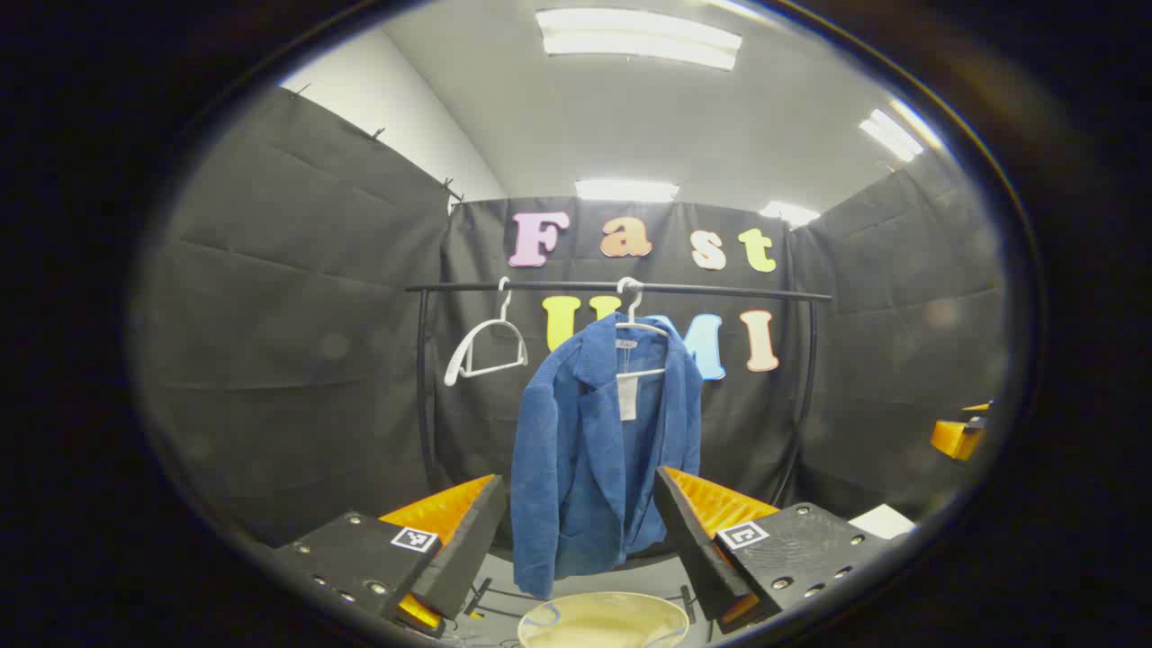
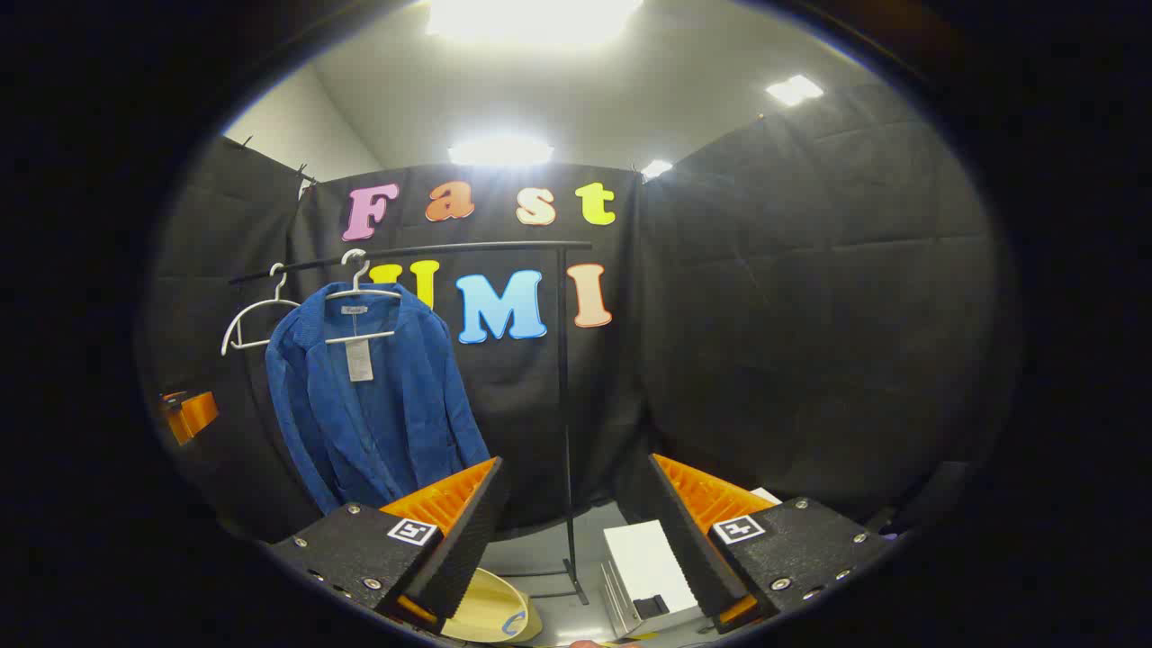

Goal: Grasp the clothes on the hanger with both hands and then place them into the laundry hamper below.

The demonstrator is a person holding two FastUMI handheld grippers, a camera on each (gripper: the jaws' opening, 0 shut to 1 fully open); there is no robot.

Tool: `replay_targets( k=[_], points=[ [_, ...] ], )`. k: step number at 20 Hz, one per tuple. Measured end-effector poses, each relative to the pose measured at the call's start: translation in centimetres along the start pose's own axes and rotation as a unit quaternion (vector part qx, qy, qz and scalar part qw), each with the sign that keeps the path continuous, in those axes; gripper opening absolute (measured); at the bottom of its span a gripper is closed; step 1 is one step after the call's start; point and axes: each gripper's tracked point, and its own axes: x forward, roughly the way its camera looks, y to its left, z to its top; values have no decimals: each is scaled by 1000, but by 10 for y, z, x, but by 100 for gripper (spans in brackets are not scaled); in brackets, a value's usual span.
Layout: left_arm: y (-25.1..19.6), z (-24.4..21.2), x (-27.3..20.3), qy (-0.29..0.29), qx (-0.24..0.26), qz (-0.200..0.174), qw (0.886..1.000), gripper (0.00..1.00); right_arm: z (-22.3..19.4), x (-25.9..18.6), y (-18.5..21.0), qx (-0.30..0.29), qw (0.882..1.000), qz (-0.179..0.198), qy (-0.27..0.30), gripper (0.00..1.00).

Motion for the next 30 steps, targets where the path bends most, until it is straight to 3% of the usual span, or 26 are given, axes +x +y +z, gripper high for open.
replay_targets(
  k=[9, 19, 25, 30],
  points=[
    [19, 0, -20, 8, 1, 13, 1000, 97, 18, 8, 41, -12, 999, 49, -20, 95],
    [10, -6, 1, 30, -21, 6, 999, 98, 16, 28, 65, -9, 997, 76, 5, 95],
    [25, -12, 5, 60, -64, 32, 996, 98, 50, 55, 97, -25, 994, 106, -10, 95],
    [25, -11, 47, 68, -72, 60, 993, 98, 68, 99, 135, -35, 987, 155, -10, 95]
  ],
)
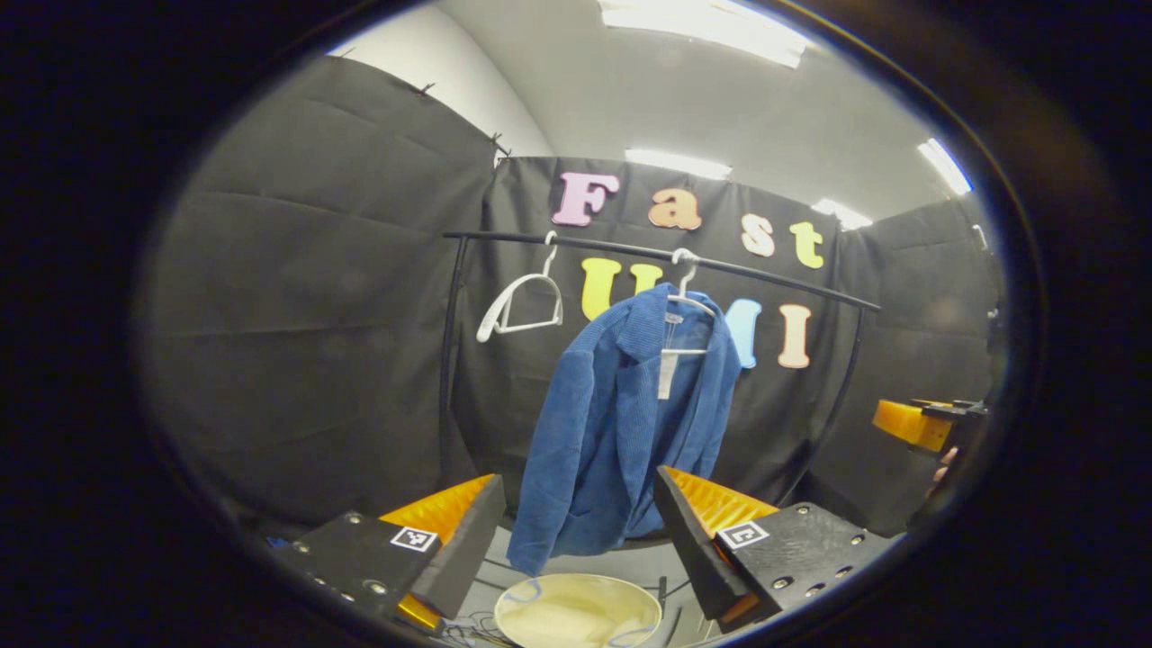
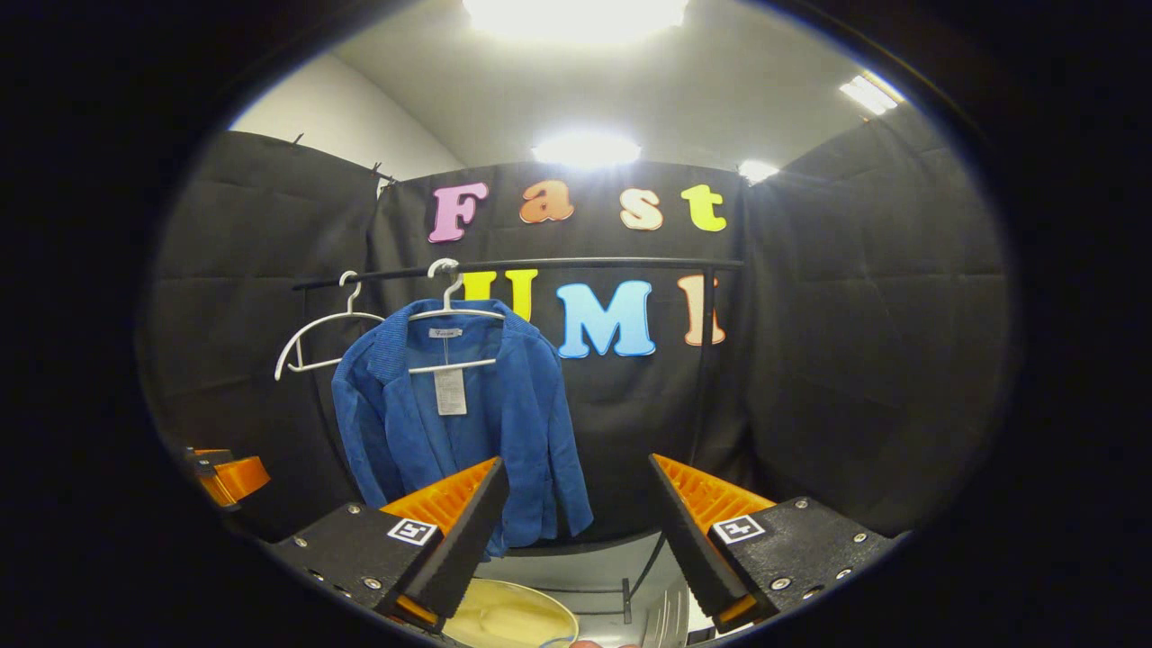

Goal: Grasp the clothes on the hanger with both hands and then place them into the laundry hamper below.

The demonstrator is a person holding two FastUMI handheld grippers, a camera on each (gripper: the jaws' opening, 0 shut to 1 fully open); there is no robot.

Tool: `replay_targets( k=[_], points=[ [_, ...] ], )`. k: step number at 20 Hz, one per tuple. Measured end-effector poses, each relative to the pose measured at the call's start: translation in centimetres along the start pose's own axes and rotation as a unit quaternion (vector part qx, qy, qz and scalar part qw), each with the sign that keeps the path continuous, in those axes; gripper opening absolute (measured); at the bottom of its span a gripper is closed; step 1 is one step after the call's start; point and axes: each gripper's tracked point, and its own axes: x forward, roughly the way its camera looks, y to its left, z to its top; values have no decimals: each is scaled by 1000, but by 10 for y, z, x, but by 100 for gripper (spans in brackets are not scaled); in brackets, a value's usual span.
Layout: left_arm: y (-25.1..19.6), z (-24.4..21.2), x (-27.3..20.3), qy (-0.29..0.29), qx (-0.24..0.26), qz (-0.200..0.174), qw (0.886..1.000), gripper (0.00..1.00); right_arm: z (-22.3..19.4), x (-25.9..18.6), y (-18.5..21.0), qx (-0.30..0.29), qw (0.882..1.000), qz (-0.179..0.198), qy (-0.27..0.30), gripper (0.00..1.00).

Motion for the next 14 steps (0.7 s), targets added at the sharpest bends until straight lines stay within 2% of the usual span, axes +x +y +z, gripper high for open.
replay_targets(
  k=[7, 8, 14],
  points=[
    [-34, 47, 65, -25, -20, 42, 999, 98, 14, 110, 29, 40, 995, 87, 2, 95],
    [-43, 51, 76, -26, -22, 46, 998, 96, 12, 126, 30, 43, 995, 95, 6, 95],
    [-81, 55, 147, -33, -4, 73, 997, 97, 9, 205, 48, 32, 987, 154, 14, 96]
  ],
)
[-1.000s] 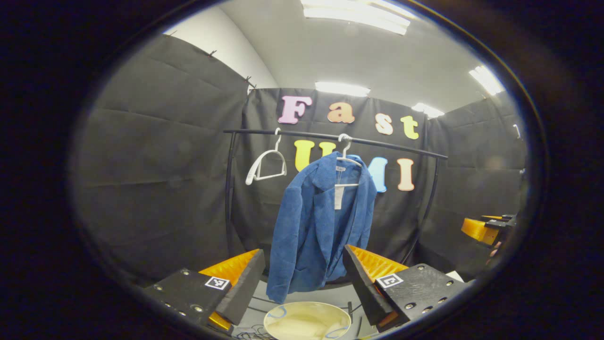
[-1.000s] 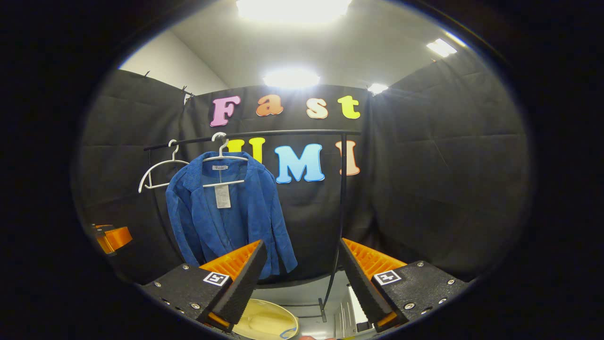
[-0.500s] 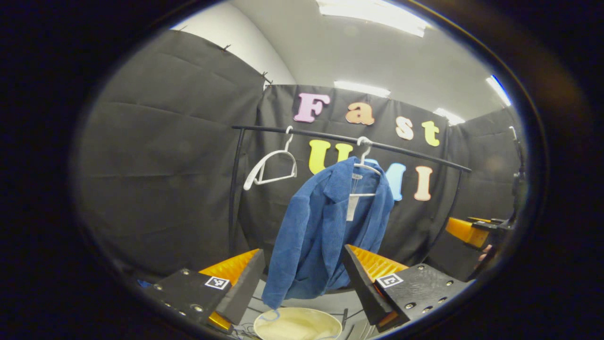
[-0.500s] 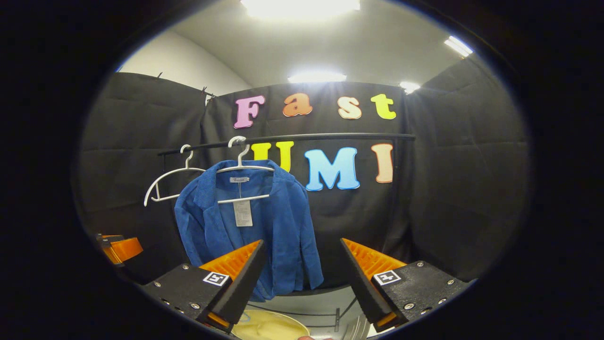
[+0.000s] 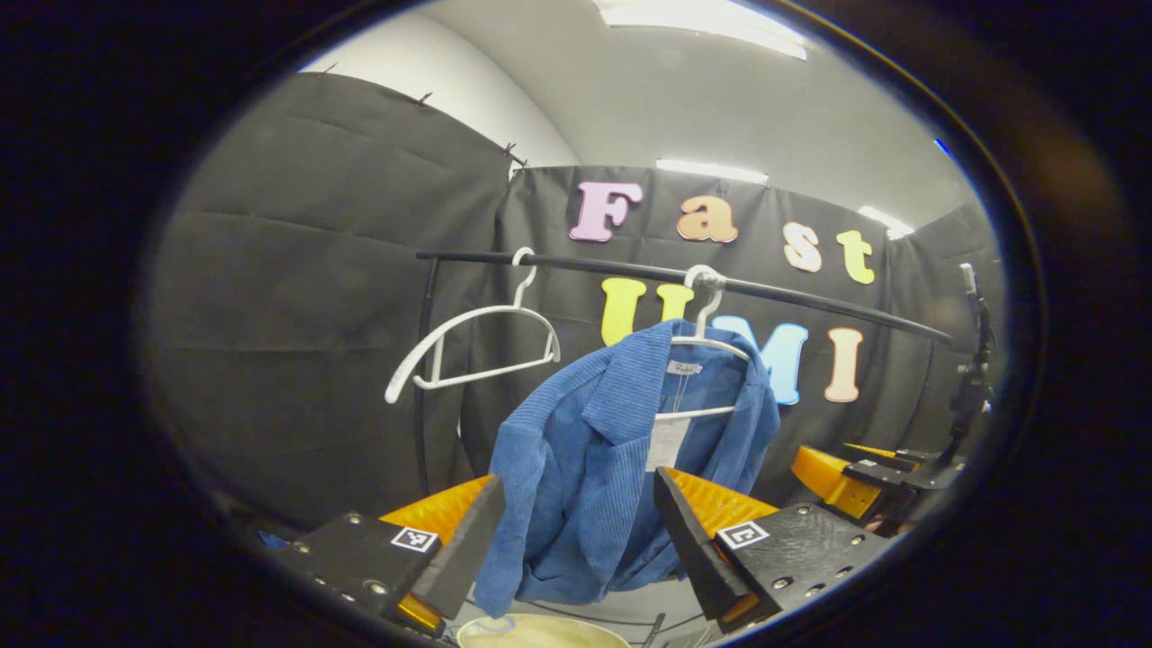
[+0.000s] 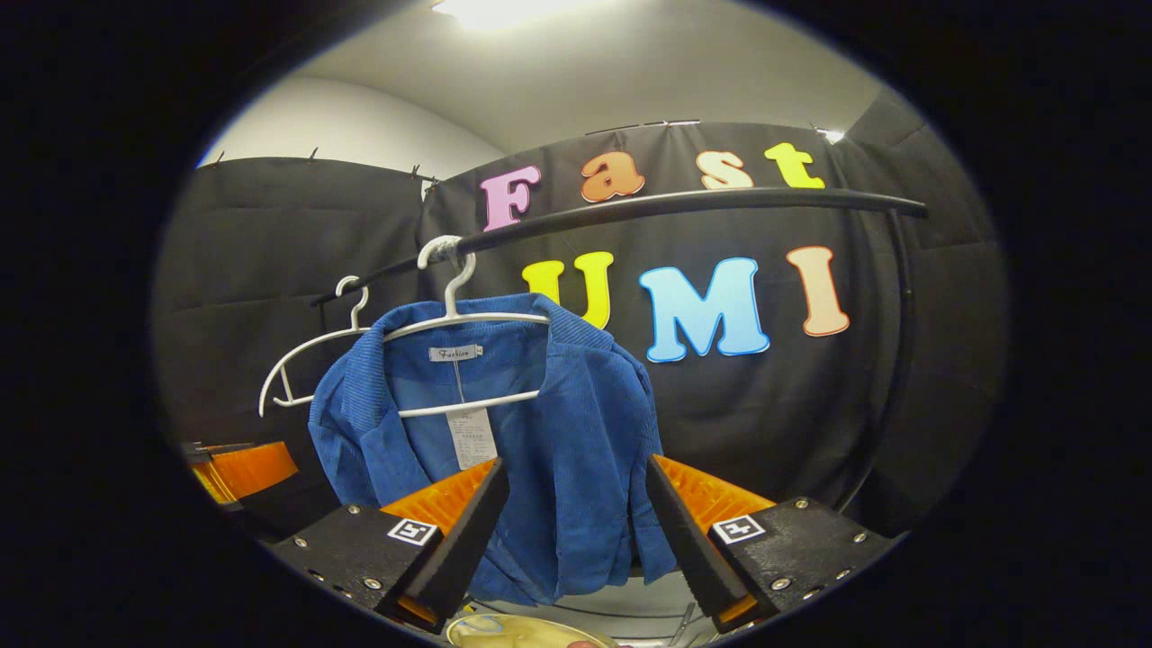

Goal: Grasp the clothes on the hanger with both hands and then place them into the laundry hamper below.

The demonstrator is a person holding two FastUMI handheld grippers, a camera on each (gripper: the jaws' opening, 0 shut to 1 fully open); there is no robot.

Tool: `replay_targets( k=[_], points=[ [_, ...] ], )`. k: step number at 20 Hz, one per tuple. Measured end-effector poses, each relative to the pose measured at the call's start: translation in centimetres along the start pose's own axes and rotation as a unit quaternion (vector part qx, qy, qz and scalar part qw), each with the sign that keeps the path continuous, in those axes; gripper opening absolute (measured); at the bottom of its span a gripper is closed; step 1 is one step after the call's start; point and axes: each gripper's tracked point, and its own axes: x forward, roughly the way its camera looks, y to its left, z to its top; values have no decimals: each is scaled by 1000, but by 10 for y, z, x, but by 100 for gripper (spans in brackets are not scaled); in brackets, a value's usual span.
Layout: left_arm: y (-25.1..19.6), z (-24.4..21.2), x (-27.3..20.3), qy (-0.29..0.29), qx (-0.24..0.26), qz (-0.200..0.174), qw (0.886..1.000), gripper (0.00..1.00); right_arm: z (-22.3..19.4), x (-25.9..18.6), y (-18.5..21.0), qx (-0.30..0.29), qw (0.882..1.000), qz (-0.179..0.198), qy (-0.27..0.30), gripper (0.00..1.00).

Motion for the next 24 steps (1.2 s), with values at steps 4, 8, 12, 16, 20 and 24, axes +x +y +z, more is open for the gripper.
replay_targets(
  k=[4, 8, 12, 16, 20, 24],
  points=[
    [-20, -9, 31, 11, -28, 16, 999, 97, -5, 51, -10, 9, 1000, 12, 15, 95],
    [-18, -17, 59, 24, -44, 45, 998, 97, -21, 87, -5, 5, 999, 34, 35, 95],
    [-25, -21, 85, 27, -36, 50, 998, 98, -26, 104, 6, -5, 998, 57, 27, 96],
    [-30, -27, 107, 31, -23, 75, 996, 97, -33, 119, 10, -36, 997, 60, 36, 95],
    [-24, -48, 126, 47, -32, 103, 993, 97, -36, 135, 4, -33, 998, 46, 24, 95],
    [-17, -41, 139, 38, -22, 118, 992, 97, -42, 148, -8, -8, 999, 40, 33, 95]
  ],
)
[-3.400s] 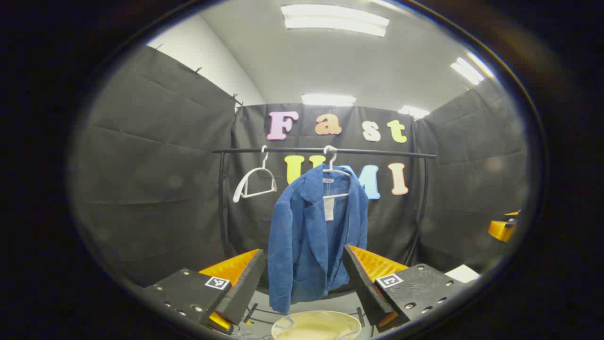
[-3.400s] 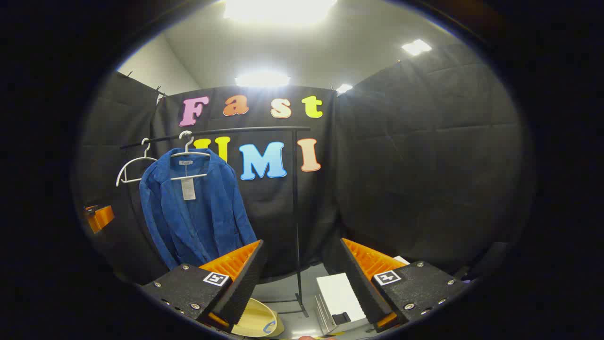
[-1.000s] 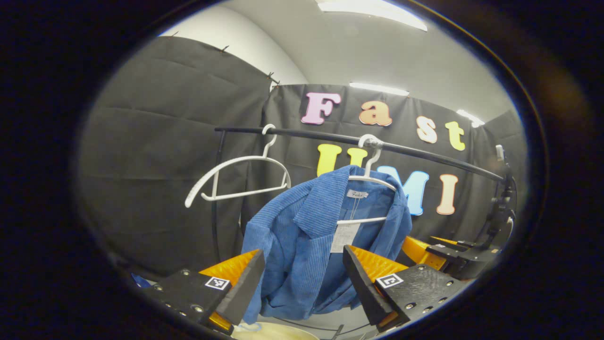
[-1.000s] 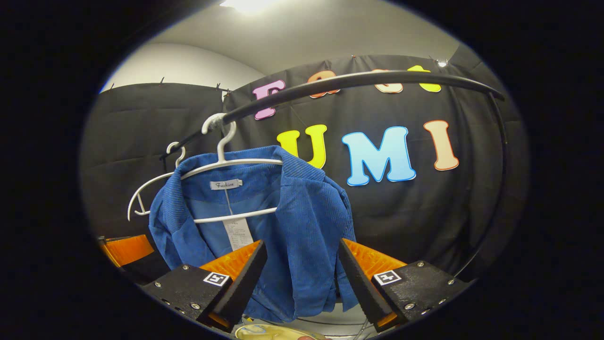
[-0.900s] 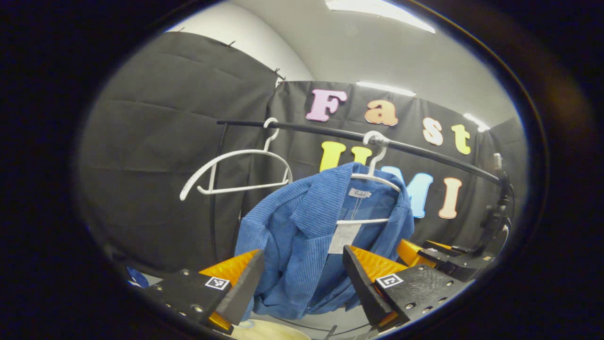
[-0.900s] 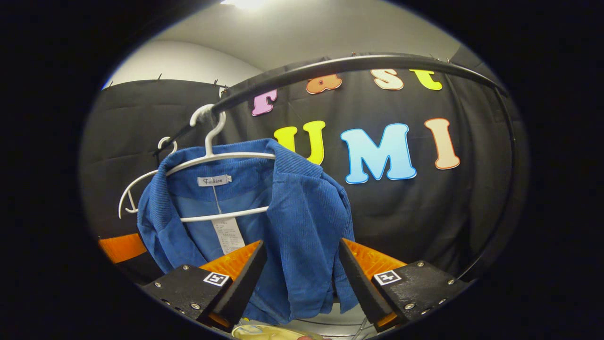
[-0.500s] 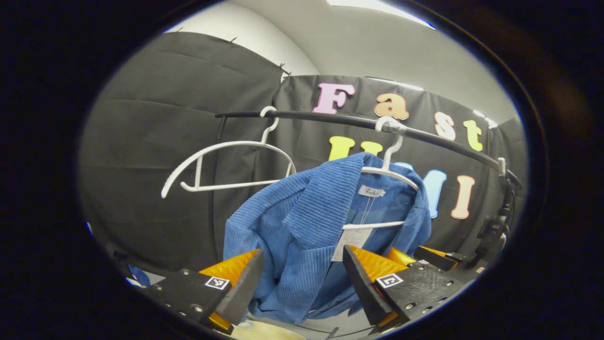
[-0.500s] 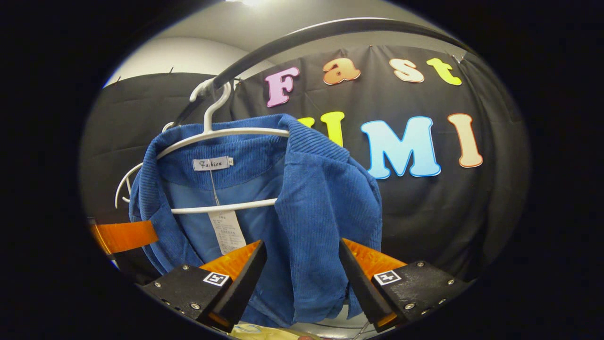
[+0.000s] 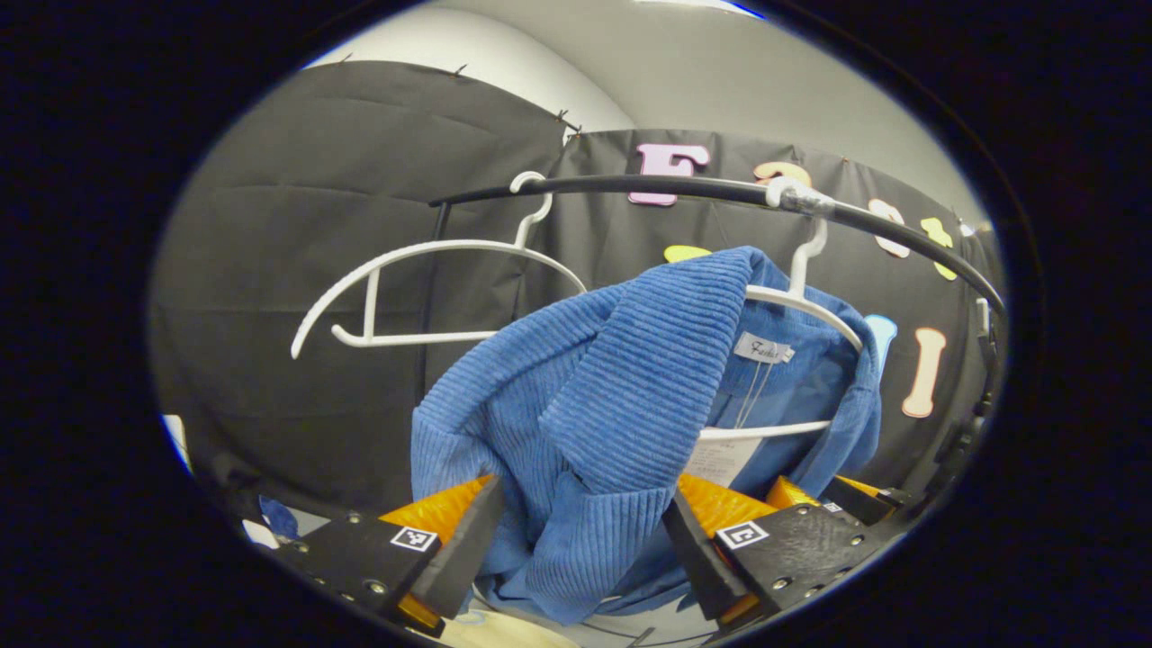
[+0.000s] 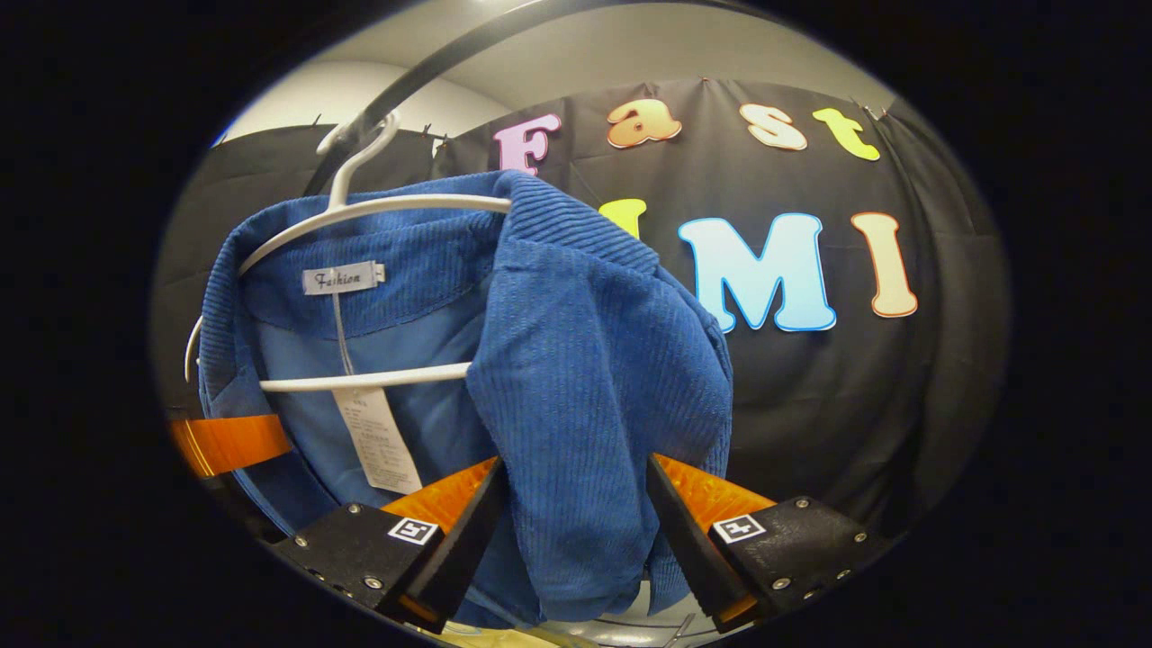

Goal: Grasp the clothes on the hanger with both hands and then place them into the laundry hamper below.

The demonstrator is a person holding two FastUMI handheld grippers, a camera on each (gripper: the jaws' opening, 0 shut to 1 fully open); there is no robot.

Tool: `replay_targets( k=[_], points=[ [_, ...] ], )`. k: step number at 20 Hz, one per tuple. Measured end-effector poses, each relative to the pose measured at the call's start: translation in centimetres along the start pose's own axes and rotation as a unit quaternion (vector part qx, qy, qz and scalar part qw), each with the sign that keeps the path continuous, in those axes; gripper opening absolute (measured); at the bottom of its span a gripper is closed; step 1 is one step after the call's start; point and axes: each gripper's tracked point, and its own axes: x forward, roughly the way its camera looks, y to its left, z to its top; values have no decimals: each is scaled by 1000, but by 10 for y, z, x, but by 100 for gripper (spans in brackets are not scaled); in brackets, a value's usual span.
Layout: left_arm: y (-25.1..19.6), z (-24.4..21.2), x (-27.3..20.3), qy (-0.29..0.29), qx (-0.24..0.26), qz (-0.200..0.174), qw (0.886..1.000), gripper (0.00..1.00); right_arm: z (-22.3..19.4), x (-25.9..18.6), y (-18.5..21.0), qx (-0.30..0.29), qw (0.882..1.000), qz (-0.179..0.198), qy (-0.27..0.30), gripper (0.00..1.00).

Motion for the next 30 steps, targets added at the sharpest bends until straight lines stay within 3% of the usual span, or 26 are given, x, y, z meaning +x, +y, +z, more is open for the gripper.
replay_targets(
  k=[3, 6, 7, 8, 10, 11, 16, 19, 30],
  points=[
    [-8, 0, 3, -3, 1, -10, 1000, 64, -2, 5, -1, 23, 1000, 18, 8, 87],
    [0, -3, -3, -4, -13, 11, 1000, 31, 2, 5, -3, 37, 999, 25, 8, 45],
    [-6, -5, -6, 1, -29, -9, 1000, 20, 5, 4, -5, 42, 999, 24, 5, 30],
    [-17, -9, -10, 6, -44, -33, 998, 20, 8, 2, -8, 49, 999, 23, 1, 16],
    [-10, -12, -16, 5, -59, -36, 998, 19, 10, -1, -7, 59, 997, 41, -3, 3],
    [-10, -5, -9, 3, -73, -46, 996, 2, 9, -3, -8, 56, 997, 46, 2, 1],
    [-17, 2, -36, -6, -75, -89, 993, 2, 15, -16, -9, 43, 997, 56, -14, 0],
    [-20, 18, -58, -27, -100, -104, 989, 2, 16, -25, -10, 39, 997, 58, -12, 0],
    [27, 76, -90, -84, -84, -83, 989, 2, 44, -23, -47, 31, 997, -5, -65, 0]
  ],
)
